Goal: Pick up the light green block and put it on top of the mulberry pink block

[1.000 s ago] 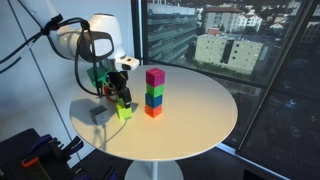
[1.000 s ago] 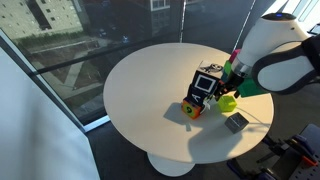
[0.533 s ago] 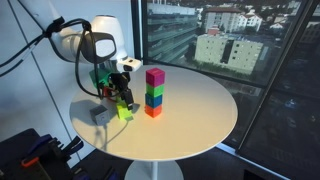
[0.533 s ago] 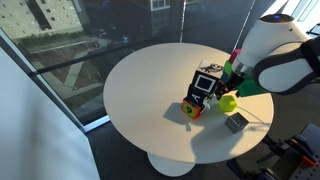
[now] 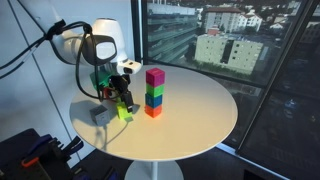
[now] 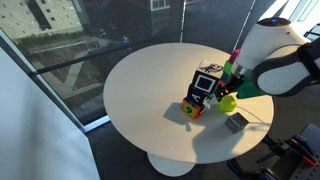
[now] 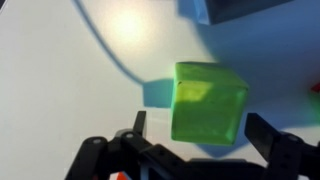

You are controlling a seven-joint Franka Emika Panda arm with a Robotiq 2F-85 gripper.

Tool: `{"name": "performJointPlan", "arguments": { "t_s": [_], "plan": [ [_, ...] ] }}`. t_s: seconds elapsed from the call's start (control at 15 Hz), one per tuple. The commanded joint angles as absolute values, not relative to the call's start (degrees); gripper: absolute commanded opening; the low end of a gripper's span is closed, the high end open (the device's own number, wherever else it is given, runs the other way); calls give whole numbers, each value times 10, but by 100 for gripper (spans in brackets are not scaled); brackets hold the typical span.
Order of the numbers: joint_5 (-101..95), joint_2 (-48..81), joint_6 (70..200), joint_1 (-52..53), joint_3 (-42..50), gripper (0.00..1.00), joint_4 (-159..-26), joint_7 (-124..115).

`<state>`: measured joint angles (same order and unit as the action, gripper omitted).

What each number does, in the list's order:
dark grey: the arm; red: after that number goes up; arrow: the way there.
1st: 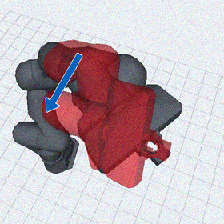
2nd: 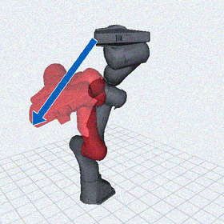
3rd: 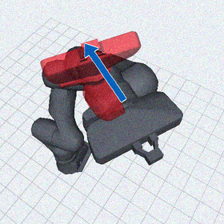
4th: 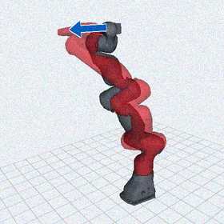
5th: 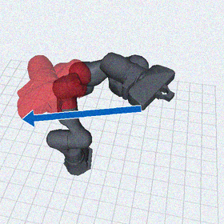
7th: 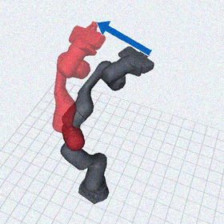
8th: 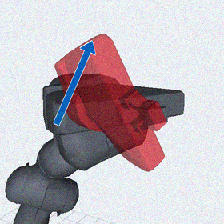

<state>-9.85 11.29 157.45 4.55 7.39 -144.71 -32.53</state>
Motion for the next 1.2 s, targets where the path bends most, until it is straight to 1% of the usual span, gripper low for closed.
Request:
{"name": "performJointPlan", "arguments": {
  "t_s": [0.0,0.27,0.33,0.6,1.13],
  "plan": [
    [-114,125,1567,56,86,75,-1433,-344],
    [-109,125,1557,56,90,40,-1428,-338],
    [-109,123,1556,55,91,34,-1427,-337],
    [-110,110,1538,51,98,32,-1422,-330],
    [-102,66,1440,31,85,31,-1398,-292]
  ]
}}
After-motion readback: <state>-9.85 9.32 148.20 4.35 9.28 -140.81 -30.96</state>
